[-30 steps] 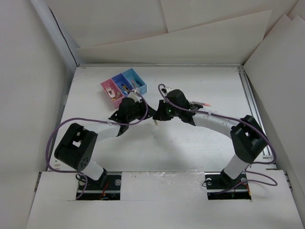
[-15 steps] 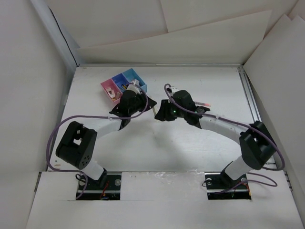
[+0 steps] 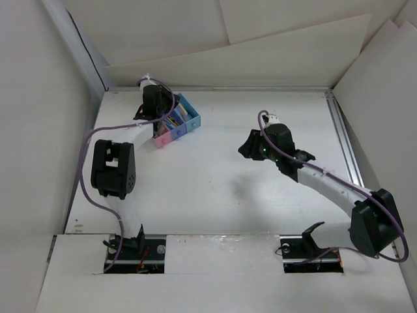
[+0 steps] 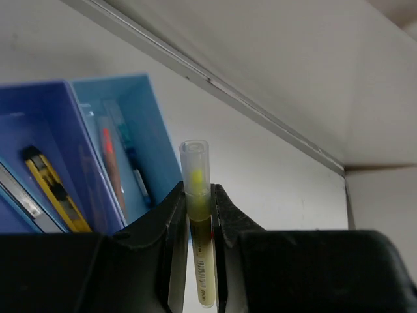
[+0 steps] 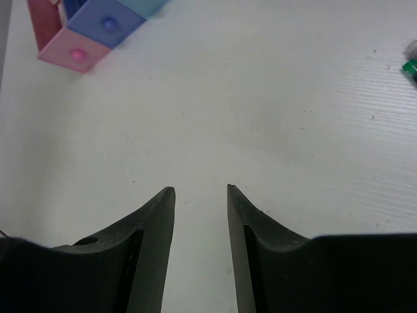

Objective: Sort the stationery into containers
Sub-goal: Place the pen in the storage box, then move the pen to the center of the board.

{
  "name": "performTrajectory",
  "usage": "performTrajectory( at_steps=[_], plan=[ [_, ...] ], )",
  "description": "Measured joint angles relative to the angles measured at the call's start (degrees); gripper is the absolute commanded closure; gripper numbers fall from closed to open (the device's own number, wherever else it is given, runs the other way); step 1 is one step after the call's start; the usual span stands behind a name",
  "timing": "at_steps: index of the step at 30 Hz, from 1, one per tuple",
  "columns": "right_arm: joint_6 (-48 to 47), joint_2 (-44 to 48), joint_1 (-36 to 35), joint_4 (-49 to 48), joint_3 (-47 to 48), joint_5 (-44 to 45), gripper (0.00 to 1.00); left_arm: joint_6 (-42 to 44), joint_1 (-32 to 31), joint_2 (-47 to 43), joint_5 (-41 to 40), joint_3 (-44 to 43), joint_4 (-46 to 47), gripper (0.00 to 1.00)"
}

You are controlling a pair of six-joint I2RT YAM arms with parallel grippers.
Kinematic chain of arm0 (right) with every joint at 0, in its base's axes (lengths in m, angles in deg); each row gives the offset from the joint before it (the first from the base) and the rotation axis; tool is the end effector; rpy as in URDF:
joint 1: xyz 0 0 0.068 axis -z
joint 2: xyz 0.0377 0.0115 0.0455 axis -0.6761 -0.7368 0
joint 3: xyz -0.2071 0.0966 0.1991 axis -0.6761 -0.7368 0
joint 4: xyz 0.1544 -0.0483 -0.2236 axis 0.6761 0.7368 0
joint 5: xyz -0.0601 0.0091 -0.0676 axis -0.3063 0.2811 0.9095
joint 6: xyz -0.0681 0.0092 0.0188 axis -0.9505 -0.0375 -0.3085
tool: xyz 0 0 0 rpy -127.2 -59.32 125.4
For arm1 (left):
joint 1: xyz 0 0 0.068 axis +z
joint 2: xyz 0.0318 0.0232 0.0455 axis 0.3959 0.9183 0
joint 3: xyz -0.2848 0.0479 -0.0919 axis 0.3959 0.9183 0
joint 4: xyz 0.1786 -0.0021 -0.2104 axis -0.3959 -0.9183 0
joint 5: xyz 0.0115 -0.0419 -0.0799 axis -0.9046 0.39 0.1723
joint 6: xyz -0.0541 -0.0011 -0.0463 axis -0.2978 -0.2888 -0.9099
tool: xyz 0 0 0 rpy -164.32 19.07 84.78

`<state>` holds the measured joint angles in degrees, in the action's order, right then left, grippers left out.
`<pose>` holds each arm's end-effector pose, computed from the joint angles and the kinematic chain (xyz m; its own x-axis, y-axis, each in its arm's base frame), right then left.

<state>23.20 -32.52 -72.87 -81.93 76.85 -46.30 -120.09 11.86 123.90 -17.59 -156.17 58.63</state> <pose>0.2739 0.1652 0.2763 -0.6506 0.2224 -0.7261 -0.2572 0.8351 0.4862 0.4720 -0.1009 0.2869 -0.3053 -0.6386 -0.7063 0.0979 0.7168 -0.6904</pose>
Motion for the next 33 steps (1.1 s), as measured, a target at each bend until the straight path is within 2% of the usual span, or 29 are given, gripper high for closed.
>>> performTrajectory(
  at_steps=[4, 9, 11, 14, 16, 19, 23, 30, 32, 33],
  plan=[
    [0.11, 0.35, 0.63, 0.68, -0.96, 0.55, 0.57, 0.63, 1.55, 5.77, -2.34, -7.8, -3.56, 0.91],
    [0.44, 1.77, 1.07, 0.68, -1.66, 1.4, 0.57, 1.31, 1.44, 10.36, -3.15, -12.31, -5.14, 0.85],
    [0.68, 2.03, 1.44, 0.68, -1.7, 2.16, 0.57, 1.4, 1.38, 11.28, -3.41, -12.79, -5.64, 0.81],
    [1.14, 2.25, 2.27, 0.68, -1.81, 3.04, 0.57, 1.57, 1.33, 12.44, -3.69, -13.25, -6.36, 0.7],
    [1.38, 2.27, 2.99, 0.63, -2.03, 3.65, 0.52, 1.66, 1.36, 12.83, -3.76, -13.27, -6.6, 0.59],
    [1.88, 2.27, 4.39, 0.85, -2.51, 5.66, 0.45, 1.81, 1.33, 12.96, -3.93, -13.27, -6.86, 0.54],
    [3.04, 2.14, 6.91, 2.27, -2.54, 10.47, 0.45, 2.05, 1.29, 12.37, -3.93, -12.24, -5.81, 0.53],
    [5.33, -4.09, 12.5, 6.21, -1.16, 17.0, 0.9, 2.19, -1.73, -0.07, -5.11, 0.7, -1.73, 0.54],
    [6.03, -6.56, 13.44, 7.48, -0.44, 18.56, 0.92, 2.16, -4.48, -6.67, -5.42, 5.97, 1.64, 0.54],
    [6.32, -7.52, 13.64, 8.07, -0.13, 19.28, 0.89, 2.16, -5.27, -8.46, -5.42, 7.26, 2.51, 0.54]
  ],
)
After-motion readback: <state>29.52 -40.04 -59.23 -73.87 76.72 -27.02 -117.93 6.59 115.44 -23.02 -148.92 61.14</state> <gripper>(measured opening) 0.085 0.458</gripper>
